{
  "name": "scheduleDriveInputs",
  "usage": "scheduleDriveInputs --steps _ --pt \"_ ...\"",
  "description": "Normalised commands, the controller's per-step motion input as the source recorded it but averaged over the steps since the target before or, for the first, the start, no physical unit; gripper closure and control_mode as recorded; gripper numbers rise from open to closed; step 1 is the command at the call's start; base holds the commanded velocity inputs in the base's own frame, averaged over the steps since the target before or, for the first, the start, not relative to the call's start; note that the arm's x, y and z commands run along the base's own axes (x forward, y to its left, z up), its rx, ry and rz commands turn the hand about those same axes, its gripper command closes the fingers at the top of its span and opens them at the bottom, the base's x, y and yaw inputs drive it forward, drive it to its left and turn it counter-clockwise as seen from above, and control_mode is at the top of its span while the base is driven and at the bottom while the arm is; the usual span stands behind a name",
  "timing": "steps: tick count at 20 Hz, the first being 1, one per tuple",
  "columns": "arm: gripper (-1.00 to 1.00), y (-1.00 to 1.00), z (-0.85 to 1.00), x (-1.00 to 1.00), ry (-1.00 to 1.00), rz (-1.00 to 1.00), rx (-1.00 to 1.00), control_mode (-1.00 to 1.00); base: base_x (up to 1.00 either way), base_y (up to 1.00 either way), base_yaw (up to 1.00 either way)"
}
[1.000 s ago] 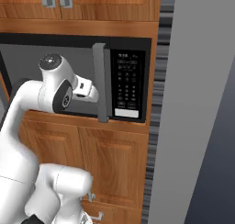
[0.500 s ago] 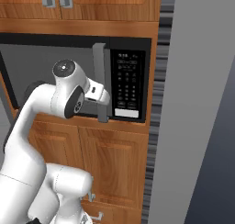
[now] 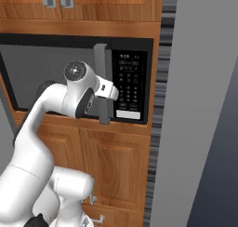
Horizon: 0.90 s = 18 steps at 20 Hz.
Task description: Retrieve the reheated potato from the microwave, then place the potato, cheese, and condiment on the cutting board.
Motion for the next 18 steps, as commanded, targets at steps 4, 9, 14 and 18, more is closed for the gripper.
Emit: scheduleDriveInputs --steps 4,9,14,18 --pt "-1.0 -0.05 0.0 0.44 -0.2 0.03 0.0 -1.0 0.0 0.0 0.0" --pt "-1.0 0.0 0.0 0.48 -0.16 0.0 0.0 -1.0 0.0 0.0 0.0" --pt "-1.0 0.0 0.0 0.62 -0.01 0.0 0.0 -1.0 0.0 0.0 0.0" --pt "-1.0 0.0 0.0 0.66 0.0 0.02 0.0 -1.0 0.0 0.0 0.0"
